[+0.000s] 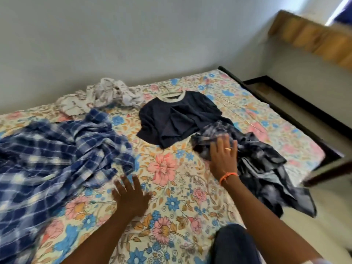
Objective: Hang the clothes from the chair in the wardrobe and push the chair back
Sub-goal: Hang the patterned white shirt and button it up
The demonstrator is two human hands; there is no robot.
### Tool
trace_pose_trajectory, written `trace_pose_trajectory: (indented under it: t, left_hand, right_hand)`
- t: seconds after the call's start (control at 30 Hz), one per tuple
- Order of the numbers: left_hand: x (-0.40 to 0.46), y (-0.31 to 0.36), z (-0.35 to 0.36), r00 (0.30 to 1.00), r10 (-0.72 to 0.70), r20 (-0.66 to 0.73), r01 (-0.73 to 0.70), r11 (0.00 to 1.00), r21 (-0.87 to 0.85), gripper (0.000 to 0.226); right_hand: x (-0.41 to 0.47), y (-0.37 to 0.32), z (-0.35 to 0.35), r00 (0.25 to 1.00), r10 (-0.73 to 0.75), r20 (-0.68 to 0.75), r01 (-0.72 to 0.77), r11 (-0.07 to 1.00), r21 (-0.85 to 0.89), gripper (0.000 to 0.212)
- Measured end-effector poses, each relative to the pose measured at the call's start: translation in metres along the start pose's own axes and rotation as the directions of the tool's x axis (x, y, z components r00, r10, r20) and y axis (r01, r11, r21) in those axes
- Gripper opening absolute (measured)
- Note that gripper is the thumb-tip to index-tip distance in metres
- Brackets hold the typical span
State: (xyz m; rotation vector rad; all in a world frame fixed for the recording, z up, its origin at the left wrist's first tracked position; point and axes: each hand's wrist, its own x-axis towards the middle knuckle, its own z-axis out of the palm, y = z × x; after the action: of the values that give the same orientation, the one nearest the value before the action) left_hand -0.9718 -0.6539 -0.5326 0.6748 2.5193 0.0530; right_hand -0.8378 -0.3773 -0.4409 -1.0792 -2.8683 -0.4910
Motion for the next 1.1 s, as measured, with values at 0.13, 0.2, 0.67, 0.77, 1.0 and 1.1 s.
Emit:
trace_pose_trajectory:
  t: [0.13, 0.2, 0.67, 0.77, 1.0, 1.1]
  left_hand:
    - [0.000, 0.016, -0.010, 0.996, 0.050, 0.076, -0.054, 0.997, 0.051, 0.096]
    - [-0.005, 0.013, -0.015, 0.993, 0.079, 0.087, -0.085, 0.993, 0.078, 0.096]
    - [-0.051, 0.036, -0.059, 0.930, 0.327, 0.170, -0.246, 0.894, -0.374, 0.054]
    - [-0.071, 0.055, -0.072, 0.906, 0.374, 0.198, -0.124, 0.681, -0.722, 0.046]
    - [-0.098, 0.053, -0.082, 0.919, 0.349, 0.182, 0.037, 0.384, -0.922, 0.021]
    - [-0.095, 0.049, -0.083, 0.930, 0.312, 0.194, 0.048, 0.422, -0.906, 0.025]
  right_hand:
    - [-0.012, 0.090, -0.010, 0.848, 0.467, 0.250, -0.446, 0.884, -0.138, 0.078]
    - [-0.023, 0.127, 0.002, 0.737, 0.530, 0.420, -0.550, 0.831, -0.084, 0.090]
    - [-0.070, -0.004, -0.086, 0.964, -0.085, 0.252, -0.128, 0.679, 0.722, 0.016]
    - [-0.084, -0.052, -0.116, 0.960, -0.214, 0.183, -0.026, 0.579, 0.815, 0.014]
    - [-0.087, -0.086, -0.128, 0.948, -0.227, 0.222, -0.007, 0.684, 0.730, 0.011]
    - [-0.061, -0.041, -0.120, 0.949, -0.064, 0.309, -0.194, 0.653, 0.732, 0.022]
